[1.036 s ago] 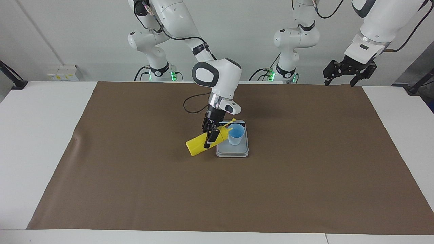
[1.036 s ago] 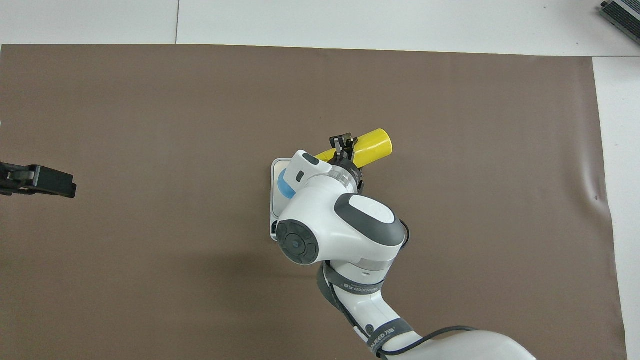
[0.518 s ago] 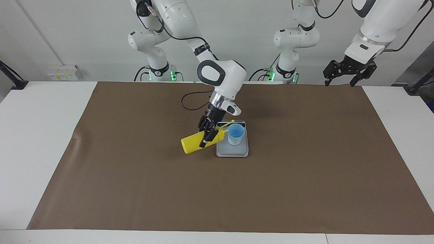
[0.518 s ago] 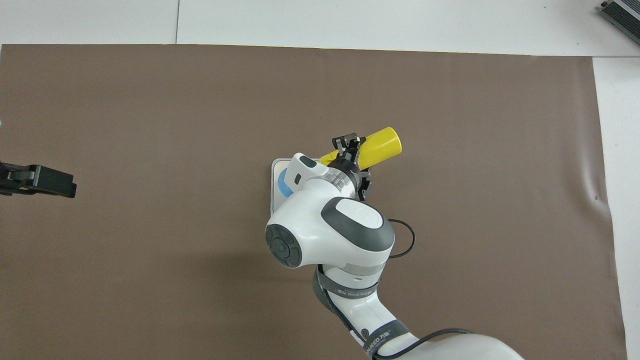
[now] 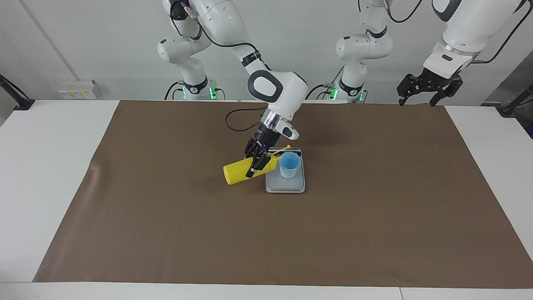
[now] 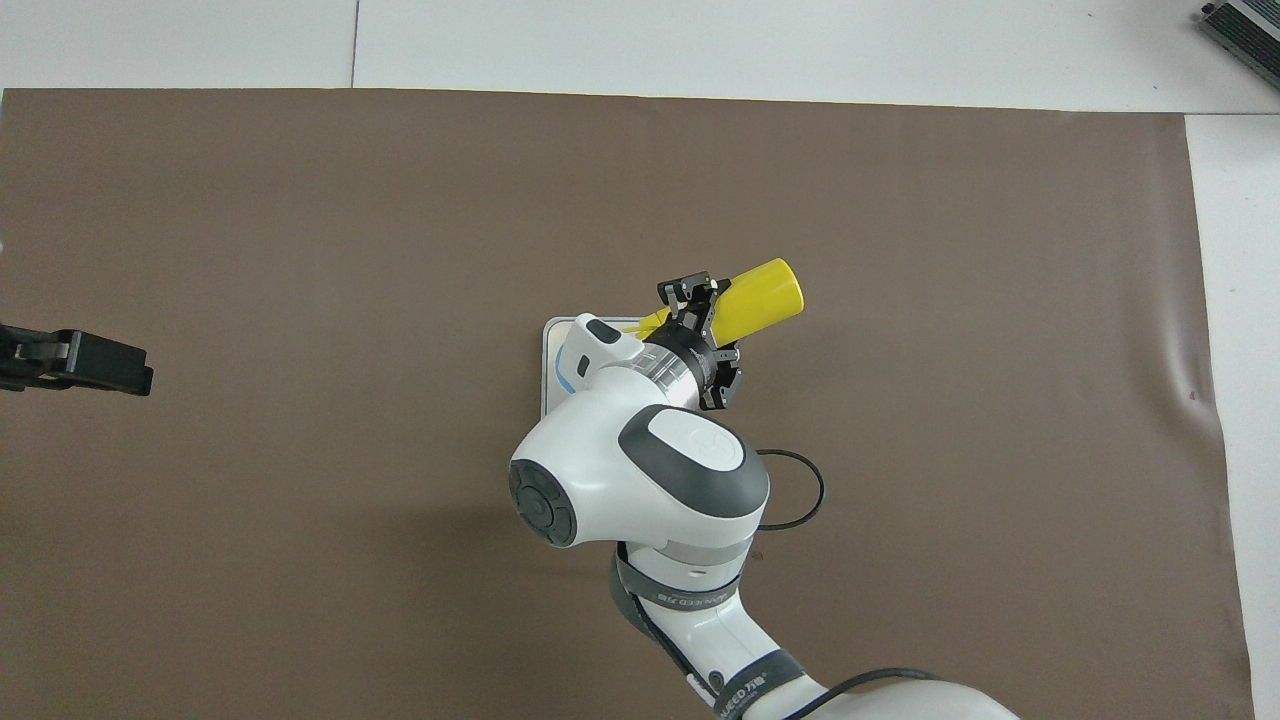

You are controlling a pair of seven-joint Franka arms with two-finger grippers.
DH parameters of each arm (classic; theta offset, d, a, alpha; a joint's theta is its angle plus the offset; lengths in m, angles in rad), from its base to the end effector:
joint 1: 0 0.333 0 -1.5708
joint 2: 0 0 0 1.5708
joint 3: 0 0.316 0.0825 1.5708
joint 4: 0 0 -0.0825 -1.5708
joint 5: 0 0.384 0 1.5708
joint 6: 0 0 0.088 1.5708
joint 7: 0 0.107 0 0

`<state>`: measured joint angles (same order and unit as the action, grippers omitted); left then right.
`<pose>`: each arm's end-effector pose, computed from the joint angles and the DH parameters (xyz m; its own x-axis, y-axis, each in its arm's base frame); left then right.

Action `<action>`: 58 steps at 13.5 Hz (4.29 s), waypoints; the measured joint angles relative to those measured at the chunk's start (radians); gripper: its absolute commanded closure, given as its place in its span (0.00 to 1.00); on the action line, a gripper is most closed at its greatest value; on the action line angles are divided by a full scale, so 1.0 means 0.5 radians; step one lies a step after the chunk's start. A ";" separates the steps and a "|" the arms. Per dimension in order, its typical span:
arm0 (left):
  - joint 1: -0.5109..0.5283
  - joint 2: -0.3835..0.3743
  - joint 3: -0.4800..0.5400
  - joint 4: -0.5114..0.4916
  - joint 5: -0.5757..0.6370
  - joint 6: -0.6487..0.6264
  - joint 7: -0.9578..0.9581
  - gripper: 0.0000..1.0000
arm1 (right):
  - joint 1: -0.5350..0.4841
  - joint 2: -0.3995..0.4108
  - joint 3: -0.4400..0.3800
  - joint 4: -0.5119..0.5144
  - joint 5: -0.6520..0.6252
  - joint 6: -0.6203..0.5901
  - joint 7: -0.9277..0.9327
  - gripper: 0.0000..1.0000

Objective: Pour seasoning into cup on scale with both arms
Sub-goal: 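Tilt the yellow bottle over the blue cup with the right gripper, then turn the bottle upright and carry it back away from the scale, then set the yellow bottle down on the table and open the right gripper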

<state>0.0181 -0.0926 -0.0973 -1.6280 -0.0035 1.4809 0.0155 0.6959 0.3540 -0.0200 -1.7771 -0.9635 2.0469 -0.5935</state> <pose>0.5141 -0.0437 0.6394 0.9941 -0.0938 -0.0550 -0.0942 -0.9955 -0.0046 0.5324 0.3707 0.3729 -0.0068 0.7990 -0.6013 0.8333 0.3369 0.4383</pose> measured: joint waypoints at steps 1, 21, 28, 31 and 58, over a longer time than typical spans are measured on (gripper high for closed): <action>0.000 0.000 0.000 0.000 0.000 0.000 0.000 0.00 | 0.002 0.005 0.000 0.004 -0.001 -0.010 0.000 0.98; 0.000 0.000 0.000 0.000 0.000 0.000 0.000 0.00 | -0.563 -0.486 -0.014 -0.252 1.357 0.288 -0.848 1.00; 0.000 0.000 0.000 0.000 0.000 0.000 0.000 0.00 | -1.067 -0.508 -0.023 -0.480 2.805 0.522 -2.059 1.00; 0.000 0.000 0.000 0.000 0.000 0.000 0.000 0.00 | -1.248 -0.516 -0.024 -0.629 3.359 0.489 -2.593 1.00; 0.000 0.000 0.000 0.000 0.000 0.000 0.000 0.00 | -1.758 -0.346 -0.030 -0.821 3.763 0.065 -3.075 0.00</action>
<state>0.0181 -0.0926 -0.0973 -1.6280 -0.0035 1.4808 0.0155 -0.1833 0.1811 -0.0350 -2.1874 0.9180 2.0794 -2.1312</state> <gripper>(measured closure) 0.000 0.000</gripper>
